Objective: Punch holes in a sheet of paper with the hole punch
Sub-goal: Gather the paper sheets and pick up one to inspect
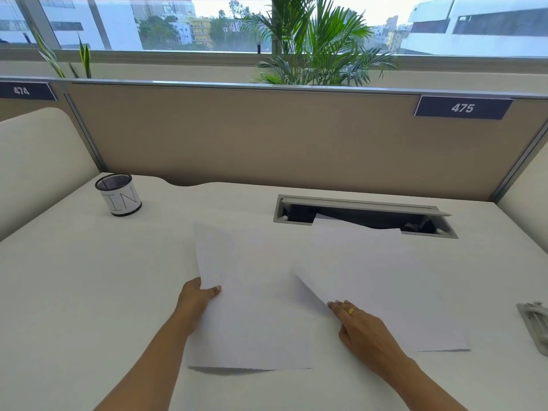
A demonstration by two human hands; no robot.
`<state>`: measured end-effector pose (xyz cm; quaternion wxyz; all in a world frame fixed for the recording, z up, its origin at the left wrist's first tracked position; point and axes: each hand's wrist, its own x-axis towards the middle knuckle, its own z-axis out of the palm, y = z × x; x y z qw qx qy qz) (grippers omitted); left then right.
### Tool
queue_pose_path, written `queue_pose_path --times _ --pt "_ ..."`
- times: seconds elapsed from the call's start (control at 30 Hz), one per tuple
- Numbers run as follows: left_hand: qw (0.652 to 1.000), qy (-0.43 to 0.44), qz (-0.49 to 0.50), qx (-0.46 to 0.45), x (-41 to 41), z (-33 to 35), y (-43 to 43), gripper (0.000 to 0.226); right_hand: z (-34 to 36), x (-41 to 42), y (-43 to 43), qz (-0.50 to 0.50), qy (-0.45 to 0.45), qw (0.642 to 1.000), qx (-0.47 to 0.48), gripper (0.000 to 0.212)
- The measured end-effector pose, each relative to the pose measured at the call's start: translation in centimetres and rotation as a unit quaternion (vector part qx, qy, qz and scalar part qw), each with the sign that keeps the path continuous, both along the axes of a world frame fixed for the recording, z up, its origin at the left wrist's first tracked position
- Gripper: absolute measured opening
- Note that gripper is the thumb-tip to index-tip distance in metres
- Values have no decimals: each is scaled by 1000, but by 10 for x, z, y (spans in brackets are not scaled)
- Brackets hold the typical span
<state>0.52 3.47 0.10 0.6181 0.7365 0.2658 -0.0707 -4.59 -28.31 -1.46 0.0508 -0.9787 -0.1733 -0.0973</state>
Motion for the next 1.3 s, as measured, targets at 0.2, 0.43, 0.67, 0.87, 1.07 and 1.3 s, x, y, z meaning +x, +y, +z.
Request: queue_pose_path --times 0.2,0.43,0.67,0.87,1.07,1.3 --pt "998 11 -9 -54 -2 3 -3 36 3 -3 5 -31 14 999 23 47" --pt "997 11 -21 -75 -5 1 -15 35 4 0 11 -77 69 994 34 43" --pt "995 17 -18 -101 -5 -1 -32 37 17 -13 39 82 -15 993 87 34" --pt "992 24 -22 -122 -5 0 -45 44 3 -20 51 145 -6 988 58 38" --pt "995 4 -66 -70 -11 -5 -50 42 5 -21 39 150 8 983 109 27" --pt "994 -26 -62 -86 -11 -8 -46 41 7 13 -34 -177 48 957 223 36"
